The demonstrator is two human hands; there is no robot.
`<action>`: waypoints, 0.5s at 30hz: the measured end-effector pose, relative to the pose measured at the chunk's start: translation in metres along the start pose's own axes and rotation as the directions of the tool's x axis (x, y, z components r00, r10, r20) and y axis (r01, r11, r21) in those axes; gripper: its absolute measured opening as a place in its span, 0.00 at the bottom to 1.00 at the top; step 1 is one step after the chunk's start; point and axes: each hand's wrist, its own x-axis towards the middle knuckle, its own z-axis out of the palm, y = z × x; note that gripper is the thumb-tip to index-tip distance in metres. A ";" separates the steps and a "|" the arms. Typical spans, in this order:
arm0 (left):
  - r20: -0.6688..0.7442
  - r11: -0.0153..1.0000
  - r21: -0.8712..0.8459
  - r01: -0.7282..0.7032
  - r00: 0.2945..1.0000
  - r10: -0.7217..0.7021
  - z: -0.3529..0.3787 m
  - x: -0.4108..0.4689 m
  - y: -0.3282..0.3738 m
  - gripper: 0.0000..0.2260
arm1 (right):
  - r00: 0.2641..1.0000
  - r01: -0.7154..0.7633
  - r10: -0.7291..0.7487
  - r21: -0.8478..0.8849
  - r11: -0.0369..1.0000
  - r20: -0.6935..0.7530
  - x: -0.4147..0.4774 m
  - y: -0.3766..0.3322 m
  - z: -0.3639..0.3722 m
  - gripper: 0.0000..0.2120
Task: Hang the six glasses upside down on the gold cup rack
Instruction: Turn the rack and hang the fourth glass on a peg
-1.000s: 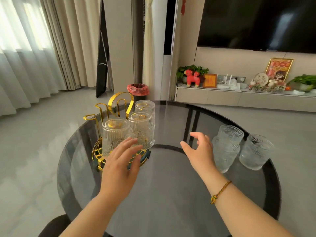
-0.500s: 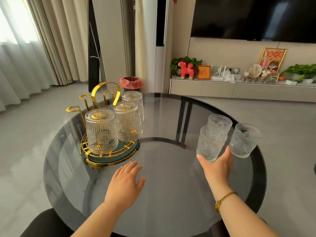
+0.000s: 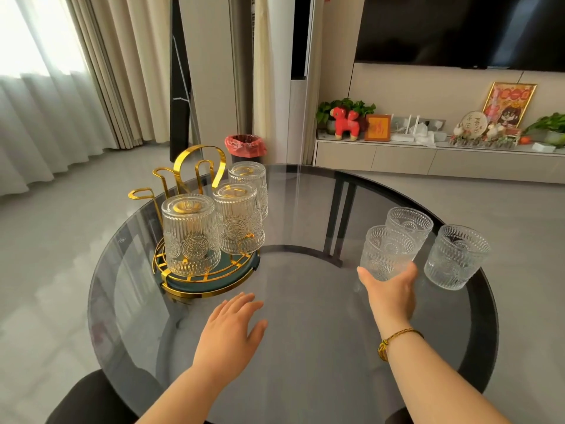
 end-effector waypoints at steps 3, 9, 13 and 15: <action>-0.052 0.996 -0.088 0.020 0.998 -0.025 -0.005 -0.003 -0.001 0.15 | 0.998 0.007 -0.007 0.015 1.000 0.056 -0.004 -0.002 0.005 0.40; -0.142 0.962 -0.270 0.044 0.986 -0.085 -0.021 -0.016 0.001 0.11 | 0.977 0.076 -0.084 0.052 0.996 0.197 -0.023 -0.017 0.027 0.38; -0.304 0.939 -0.342 -0.034 0.950 -0.077 -0.048 -0.016 0.003 0.08 | 0.944 0.112 -0.135 0.092 0.989 0.301 -0.034 -0.027 0.045 0.37; -0.386 0.929 -0.363 -0.072 0.919 -0.079 -0.072 -0.012 0.003 0.07 | 0.927 0.124 -0.150 0.097 0.988 0.344 -0.038 -0.030 0.051 0.38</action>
